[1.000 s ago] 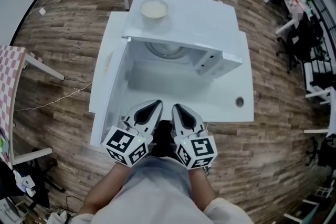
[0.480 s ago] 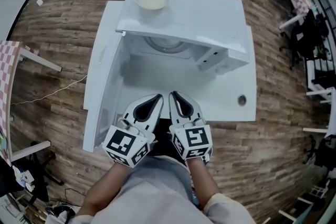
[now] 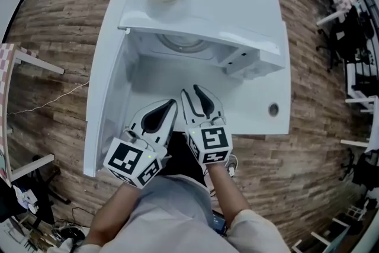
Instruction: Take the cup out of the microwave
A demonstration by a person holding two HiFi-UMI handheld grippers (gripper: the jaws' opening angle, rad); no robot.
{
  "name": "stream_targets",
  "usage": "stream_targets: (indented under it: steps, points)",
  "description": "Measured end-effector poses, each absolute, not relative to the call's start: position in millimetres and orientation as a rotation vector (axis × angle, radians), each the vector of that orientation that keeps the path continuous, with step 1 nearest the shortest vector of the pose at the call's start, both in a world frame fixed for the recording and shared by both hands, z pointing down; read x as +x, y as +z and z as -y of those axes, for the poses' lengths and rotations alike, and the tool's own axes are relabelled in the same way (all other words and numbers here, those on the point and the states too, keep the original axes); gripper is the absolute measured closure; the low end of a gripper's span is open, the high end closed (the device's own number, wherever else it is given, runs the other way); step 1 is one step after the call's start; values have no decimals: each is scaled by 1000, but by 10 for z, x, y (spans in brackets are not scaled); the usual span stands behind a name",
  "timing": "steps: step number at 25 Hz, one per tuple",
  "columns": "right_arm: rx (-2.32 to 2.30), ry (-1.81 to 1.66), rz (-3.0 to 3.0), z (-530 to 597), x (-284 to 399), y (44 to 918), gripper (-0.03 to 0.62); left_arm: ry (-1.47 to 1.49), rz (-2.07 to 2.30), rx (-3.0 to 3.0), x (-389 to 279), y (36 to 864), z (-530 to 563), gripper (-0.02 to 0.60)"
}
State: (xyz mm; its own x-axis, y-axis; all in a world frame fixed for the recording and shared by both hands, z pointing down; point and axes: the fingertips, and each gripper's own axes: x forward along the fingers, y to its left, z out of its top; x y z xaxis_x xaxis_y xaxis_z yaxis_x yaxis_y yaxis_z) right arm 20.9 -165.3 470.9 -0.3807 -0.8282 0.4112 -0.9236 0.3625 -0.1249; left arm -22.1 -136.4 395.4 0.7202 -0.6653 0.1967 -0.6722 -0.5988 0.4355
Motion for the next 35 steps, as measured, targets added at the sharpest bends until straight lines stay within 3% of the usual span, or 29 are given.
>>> stream_targets:
  steps: [13, 22, 35]
  points:
    - [1648, 476, 2334, 2108, 324, 4871, 437, 59, 1027, 2413, -156, 4063, 1502, 572]
    - [1726, 529, 2301, 2397, 376, 5043, 359, 70, 1027, 2368, -160, 4186, 1591, 572]
    - [1836, 521, 2242, 2834, 494, 5133, 303, 69, 1039, 2314, -240, 4306, 1726, 572]
